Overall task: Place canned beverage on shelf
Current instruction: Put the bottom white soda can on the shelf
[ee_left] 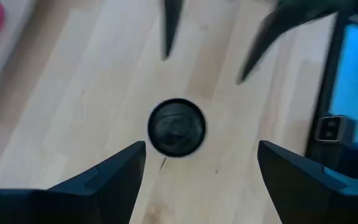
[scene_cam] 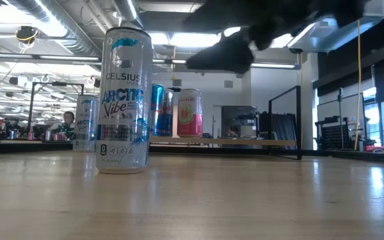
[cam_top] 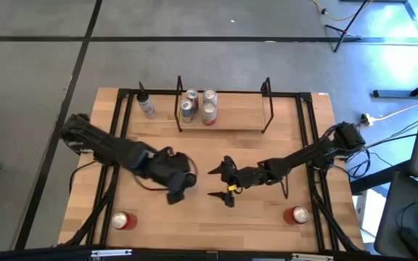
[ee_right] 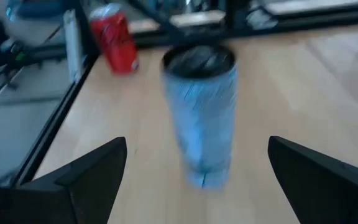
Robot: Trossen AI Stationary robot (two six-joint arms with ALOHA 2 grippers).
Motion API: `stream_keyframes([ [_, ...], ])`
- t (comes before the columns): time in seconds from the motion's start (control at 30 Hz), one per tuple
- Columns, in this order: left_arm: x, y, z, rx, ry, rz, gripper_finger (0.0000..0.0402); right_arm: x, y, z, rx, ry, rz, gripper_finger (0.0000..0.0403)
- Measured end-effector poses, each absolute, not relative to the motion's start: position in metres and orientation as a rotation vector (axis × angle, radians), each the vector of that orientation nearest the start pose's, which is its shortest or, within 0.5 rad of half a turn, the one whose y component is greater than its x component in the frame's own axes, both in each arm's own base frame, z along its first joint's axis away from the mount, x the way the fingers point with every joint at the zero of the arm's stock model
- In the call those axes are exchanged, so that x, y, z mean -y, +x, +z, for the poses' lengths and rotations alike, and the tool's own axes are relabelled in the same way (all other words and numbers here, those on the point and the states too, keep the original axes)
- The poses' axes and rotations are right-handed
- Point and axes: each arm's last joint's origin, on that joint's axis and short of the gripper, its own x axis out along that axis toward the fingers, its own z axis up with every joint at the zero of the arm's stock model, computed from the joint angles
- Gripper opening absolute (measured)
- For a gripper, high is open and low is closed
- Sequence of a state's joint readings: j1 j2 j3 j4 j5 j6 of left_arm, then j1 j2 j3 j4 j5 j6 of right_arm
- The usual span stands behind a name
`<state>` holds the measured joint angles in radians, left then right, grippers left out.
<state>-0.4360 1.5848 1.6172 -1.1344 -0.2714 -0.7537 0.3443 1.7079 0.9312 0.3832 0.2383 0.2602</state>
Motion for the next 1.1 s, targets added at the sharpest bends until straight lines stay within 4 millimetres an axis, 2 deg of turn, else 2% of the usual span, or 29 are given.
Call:
stream_keyframes([
  [0.17, 0.133, 0.25, 0.359, -0.96, -0.316, 0.24, 0.0297, -0.113, 0.368, 0.192, -0.377, 0.148, 0.014, 0.0376],
  [0.37, 0.14, 0.214, 0.349, -0.947, -0.338, 0.243, 0.0297, -0.119, 0.395, 0.181, -0.387, 0.138, -0.01, 0.0376],
  [0.5, 0.143, 0.202, 0.344, -0.937, -0.345, 0.245, 0.0297, -0.123, 0.411, 0.173, -0.39, 0.123, -0.061, 0.0376],
  [0.7, 0.15, 0.196, 0.341, -0.925, -0.298, 0.224, 0.0297, -0.127, 0.435, 0.167, -0.381, 0.12, -0.099, 0.0371],
  [0.8, 0.15, 0.196, 0.341, -0.922, -0.273, 0.212, 0.0297, -0.128, 0.441, 0.166, -0.413, 0.111, -0.135, 0.0337],
  [0.97, 0.153, 0.194, 0.341, -0.927, -0.232, 0.182, 0.0297, -0.129, 0.444, 0.176, -0.402, 0.131, -0.143, 0.0223],
  [1.1, 0.153, 0.194, 0.341, -0.936, -0.222, 0.167, 0.0297, -0.128, 0.439, 0.189, -0.413, 0.154, -0.156, 0.0223],
])
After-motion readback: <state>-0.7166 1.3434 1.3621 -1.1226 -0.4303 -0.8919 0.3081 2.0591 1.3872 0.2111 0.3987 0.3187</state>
